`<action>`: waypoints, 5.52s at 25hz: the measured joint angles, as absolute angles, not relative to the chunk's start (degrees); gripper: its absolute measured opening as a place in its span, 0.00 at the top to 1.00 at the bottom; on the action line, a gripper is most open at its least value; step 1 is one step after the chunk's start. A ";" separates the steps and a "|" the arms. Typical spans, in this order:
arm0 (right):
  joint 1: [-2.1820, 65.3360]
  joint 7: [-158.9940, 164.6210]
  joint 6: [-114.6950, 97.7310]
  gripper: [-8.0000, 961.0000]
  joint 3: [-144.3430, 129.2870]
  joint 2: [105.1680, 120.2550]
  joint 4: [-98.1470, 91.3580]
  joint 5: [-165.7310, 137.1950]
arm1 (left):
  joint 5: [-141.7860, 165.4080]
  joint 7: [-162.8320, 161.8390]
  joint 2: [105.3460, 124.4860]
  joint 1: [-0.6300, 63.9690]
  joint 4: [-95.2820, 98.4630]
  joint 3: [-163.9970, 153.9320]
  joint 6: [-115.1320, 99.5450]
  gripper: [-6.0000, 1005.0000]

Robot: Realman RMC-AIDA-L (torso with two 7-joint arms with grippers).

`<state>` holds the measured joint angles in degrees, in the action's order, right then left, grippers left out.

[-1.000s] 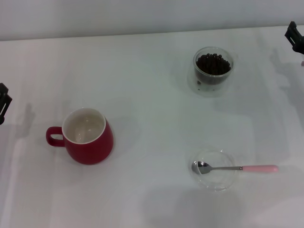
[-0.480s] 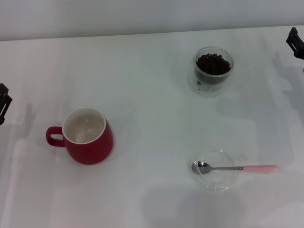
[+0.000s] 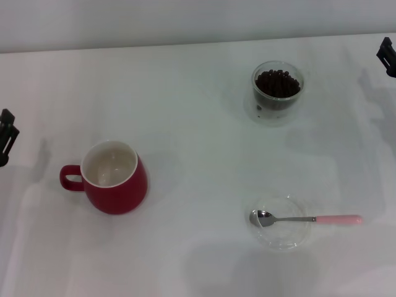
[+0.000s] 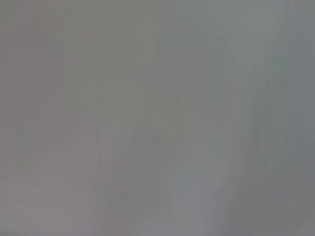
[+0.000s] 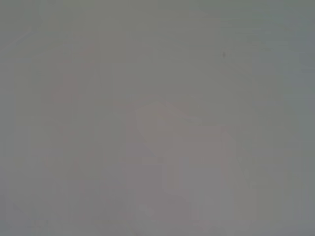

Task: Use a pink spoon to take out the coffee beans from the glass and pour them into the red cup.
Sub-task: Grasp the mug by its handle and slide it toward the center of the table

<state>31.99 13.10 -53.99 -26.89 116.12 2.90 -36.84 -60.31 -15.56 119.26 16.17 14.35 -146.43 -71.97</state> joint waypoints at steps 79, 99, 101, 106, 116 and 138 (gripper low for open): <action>34.20 14.05 -52.54 0.09 -26.63 116.09 2.73 -36.39 | -29.28 -15.82 119.23 21.53 -1.27 -145.93 -71.43 0.21; 34.99 14.59 -52.56 0.09 -26.63 116.09 2.71 -36.39 | -29.46 -10.62 119.27 21.60 2.49 -145.61 -68.82 0.86; 34.94 14.59 -52.56 0.09 -26.63 116.09 2.72 -36.39 | -29.46 -10.60 119.28 21.48 2.70 -145.61 -68.81 0.86; 35.03 14.60 -52.56 0.09 -26.63 116.16 2.81 -36.38 | -29.37 -10.58 119.40 21.52 4.04 -145.84 -68.41 0.87; 34.66 16.64 -52.69 0.09 -26.84 116.18 3.34 -36.81 | -30.16 -7.03 119.64 21.94 10.18 -145.63 -61.84 0.87; 34.17 16.69 -53.17 0.09 -27.21 116.18 5.05 -36.82 | -30.15 -6.85 119.71 22.41 12.31 -146.01 -59.98 0.86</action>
